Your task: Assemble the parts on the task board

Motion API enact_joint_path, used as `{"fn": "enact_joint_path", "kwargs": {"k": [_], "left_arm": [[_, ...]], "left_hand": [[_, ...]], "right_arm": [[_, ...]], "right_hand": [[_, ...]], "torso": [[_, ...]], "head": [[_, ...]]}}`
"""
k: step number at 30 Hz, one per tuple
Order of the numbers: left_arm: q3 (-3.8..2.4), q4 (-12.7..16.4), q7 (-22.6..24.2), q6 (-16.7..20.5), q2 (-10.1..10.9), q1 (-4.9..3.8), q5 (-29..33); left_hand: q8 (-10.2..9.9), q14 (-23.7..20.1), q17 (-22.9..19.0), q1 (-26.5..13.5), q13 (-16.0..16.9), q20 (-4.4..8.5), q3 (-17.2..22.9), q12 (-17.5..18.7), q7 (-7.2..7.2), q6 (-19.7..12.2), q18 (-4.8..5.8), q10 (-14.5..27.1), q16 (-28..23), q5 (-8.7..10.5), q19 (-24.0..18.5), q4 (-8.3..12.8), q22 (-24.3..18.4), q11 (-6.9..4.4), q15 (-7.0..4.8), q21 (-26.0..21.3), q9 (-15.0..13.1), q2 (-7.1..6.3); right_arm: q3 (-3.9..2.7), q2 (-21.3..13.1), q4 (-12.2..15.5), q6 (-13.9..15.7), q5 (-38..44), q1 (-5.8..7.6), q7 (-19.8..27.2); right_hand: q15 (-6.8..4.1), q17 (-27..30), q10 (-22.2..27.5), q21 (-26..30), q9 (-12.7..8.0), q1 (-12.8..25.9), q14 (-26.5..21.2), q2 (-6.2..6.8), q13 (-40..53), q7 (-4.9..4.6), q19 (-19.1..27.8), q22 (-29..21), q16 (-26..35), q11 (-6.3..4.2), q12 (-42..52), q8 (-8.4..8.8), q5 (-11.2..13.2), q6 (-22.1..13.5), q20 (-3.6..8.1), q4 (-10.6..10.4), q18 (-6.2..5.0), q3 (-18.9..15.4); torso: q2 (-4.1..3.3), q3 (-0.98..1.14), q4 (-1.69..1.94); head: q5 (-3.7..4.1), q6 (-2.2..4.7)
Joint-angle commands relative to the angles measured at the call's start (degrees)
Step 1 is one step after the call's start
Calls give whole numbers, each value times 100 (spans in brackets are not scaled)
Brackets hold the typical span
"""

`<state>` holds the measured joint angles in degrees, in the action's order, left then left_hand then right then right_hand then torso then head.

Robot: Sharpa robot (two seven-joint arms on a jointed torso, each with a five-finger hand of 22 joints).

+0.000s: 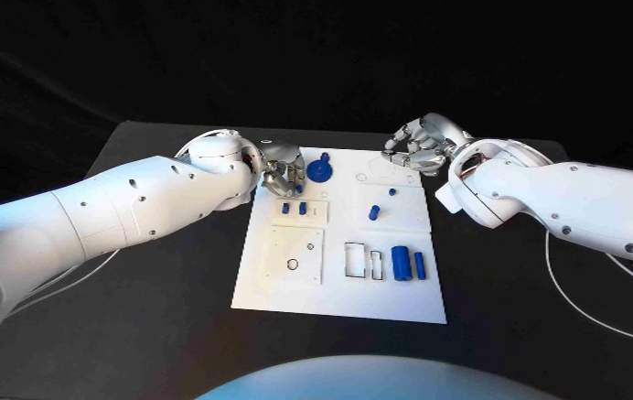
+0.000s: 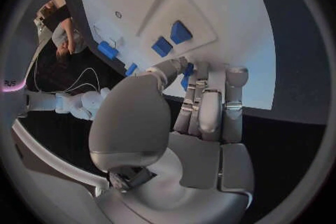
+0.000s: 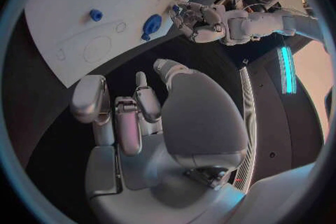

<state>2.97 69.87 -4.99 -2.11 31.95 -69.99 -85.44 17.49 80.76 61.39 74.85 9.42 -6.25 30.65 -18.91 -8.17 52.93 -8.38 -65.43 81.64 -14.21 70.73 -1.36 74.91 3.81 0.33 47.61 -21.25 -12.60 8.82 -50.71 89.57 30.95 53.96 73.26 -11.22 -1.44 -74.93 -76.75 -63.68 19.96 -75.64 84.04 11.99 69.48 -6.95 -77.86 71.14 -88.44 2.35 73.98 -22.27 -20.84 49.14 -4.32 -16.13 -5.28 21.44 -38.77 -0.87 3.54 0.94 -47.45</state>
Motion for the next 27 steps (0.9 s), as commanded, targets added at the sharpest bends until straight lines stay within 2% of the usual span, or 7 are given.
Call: {"fn": "enact_joint_path", "kwargs": {"k": [1, 11, 13, 16, 17, 27], "left_arm": [[-2, 6, -55, -37, -12, -3, -24], [-1, 15, -47, 36, 0, -3, -22], [-2, 18, -47, 30, 7, -3, -22], [-2, 23, -58, 7, 13, -3, -22], [-2, 26, -65, -4, 16, -3, -22], [-4, 40, -118, -21, 76, -3, -22]], "left_hand": [[-39, -28, -5, -72, 12, -9, -47, 27, 0, -43, 38, 21, 16, -29, -46, -10, 415, 35, -6, -20, 2, 6], [-69, -28, 0, -102, 31, -12, -69, 28, -3, -76, 37, 10, 23, -61, -42, -30, 415, 31, -6, -20, 6, -9], [-159, -31, -5, -144, 56, -9, -109, 40, -9, -212, 32, 9, 29, -97, -41, -52, 412, 20, -12, -35, 31, -61], [-377, -41, -5, -265, 113, -15, -266, 64, 20, -657, 29, 51, 44, -174, -54, -127, 402, 26, -7, -84, 123, -193], [-418, -44, 2, -271, 141, -13, -320, 60, 46, -782, 29, 66, 54, -176, -50, -150, 404, 20, -11, -85, 144, -197], [-443, -34, 47, -270, 194, -11, -412, 32, 40, -904, 31, 76, 80, -190, -44, -179, 407, 16, -14, -89, 165, -207]], "right_arm": [[0, 0, 2, -77, 59, -3, 4], [0, -4, 2, -78, 59, -4, 4], [0, -6, 2, -78, 59, -4, 2], [0, -11, 4, -69, 62, -5, 0], [0, -12, 4, -66, 64, -5, -1], [0, -25, -1, -63, 76, -5, -9]], "right_hand": [[-29, -1028, -6, 24, 9, 14, 481, 47, -2, -5, 33, -3, 29, -12, -12, 27, -32, 34, -7, 8, -89, 26], [-29, -1028, -6, 24, 9, 14, 481, 47, -2, -5, 33, -3, 29, -12, -12, 27, -32, 34, -7, 8, -89, 26], [-29, -1028, -6, 24, 9, 14, 481, 47, -2, -5, 33, -3, 29, -12, -12, 27, -32, 34, -7, 8, -89, 26], [-29, -1031, -9, 26, 12, 21, 482, 58, -5, -5, 31, -1, 29, -12, -15, 34, -31, 33, -7, 9, -88, 39], [-29, -1033, -5, 26, 12, 21, 483, 61, -12, -6, 31, -1, 28, -12, -20, 36, -31, 31, -7, 10, -88, 40], [-29, -1036, -3, 24, 12, 21, 484, 67, -16, -7, 29, 1, 27, -11, -23, 41, -30, 23, -7, 12, -88, 42]], "torso": [[-1, 2, 0], [2, -1, -1], [2, -1, 0], [1, -2, 3], [-1, -1, 3], [1, -2, 0]], "head": [[-1, -2], [0, -3], [4, -2], [10, 2], [10, 4], [7, -7]]}}
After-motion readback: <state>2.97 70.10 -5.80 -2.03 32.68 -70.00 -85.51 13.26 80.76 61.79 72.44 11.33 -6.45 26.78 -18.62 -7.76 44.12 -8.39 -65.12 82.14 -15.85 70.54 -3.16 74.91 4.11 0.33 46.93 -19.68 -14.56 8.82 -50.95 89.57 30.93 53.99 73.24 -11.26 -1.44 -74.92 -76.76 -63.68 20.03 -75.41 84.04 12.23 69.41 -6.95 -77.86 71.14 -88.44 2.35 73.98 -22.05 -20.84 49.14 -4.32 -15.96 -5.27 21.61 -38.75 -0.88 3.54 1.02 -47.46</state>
